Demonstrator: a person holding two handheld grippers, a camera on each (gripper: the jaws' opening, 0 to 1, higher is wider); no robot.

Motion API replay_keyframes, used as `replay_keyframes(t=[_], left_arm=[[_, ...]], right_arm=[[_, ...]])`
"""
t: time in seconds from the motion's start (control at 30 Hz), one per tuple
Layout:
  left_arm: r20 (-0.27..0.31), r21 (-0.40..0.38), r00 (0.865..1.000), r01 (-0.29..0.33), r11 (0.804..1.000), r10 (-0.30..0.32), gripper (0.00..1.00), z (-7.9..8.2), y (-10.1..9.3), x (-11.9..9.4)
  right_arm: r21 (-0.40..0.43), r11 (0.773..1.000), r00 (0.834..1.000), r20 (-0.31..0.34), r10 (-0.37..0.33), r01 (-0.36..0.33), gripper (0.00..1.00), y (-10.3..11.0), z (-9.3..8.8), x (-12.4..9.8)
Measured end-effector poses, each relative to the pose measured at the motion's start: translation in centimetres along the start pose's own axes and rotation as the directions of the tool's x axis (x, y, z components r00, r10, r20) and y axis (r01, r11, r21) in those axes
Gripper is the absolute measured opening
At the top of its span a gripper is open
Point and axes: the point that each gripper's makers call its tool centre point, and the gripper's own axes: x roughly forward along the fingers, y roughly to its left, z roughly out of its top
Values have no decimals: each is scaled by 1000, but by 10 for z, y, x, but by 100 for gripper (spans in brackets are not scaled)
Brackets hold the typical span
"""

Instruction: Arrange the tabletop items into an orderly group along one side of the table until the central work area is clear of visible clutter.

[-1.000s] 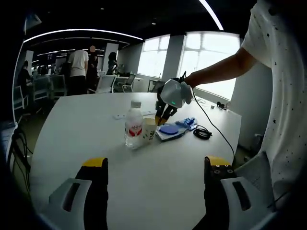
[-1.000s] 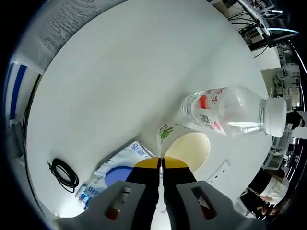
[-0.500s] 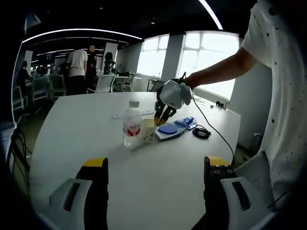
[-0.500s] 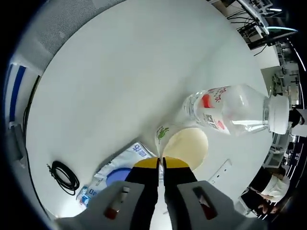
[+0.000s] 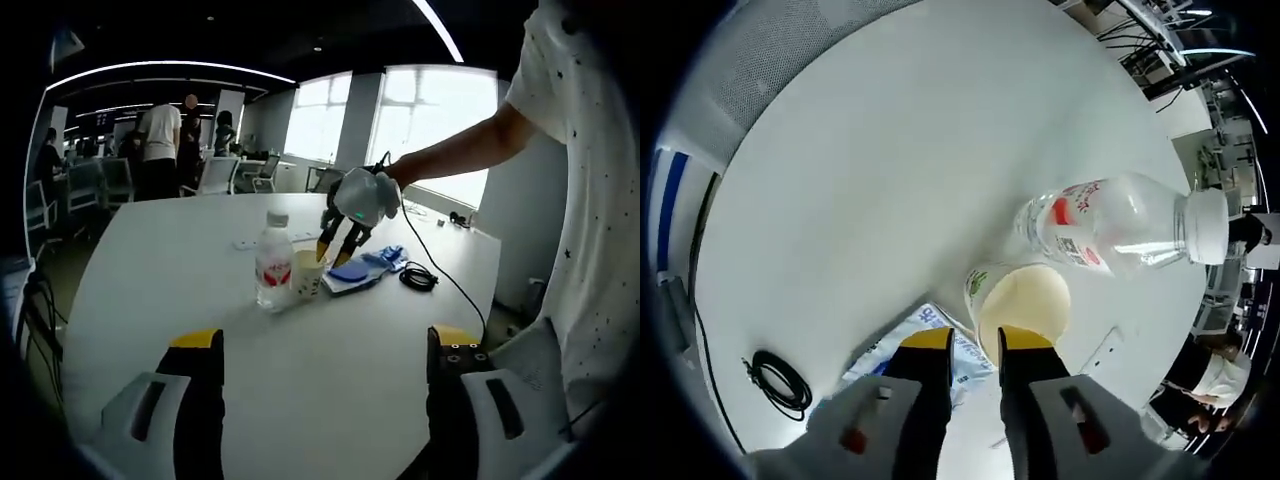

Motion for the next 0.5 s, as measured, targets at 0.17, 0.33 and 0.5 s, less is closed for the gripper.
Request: replay_keyframes(t=[0.17,0.33,0.5], left_arm=[[3,6,1000,11,1000,-11,86,5,-4,3],[-1,22,1000,22,999,-22,86,11,-11,6],[-6,41,999,34,999,-34,87,15,-17,9]], right_arm=[[54,998,999,26,-25,23,24,4,0,-7],[106,993,997,53,-58,52,31,9,0,-15],[191,978,990,98,-105,85,40,12,4,-26]])
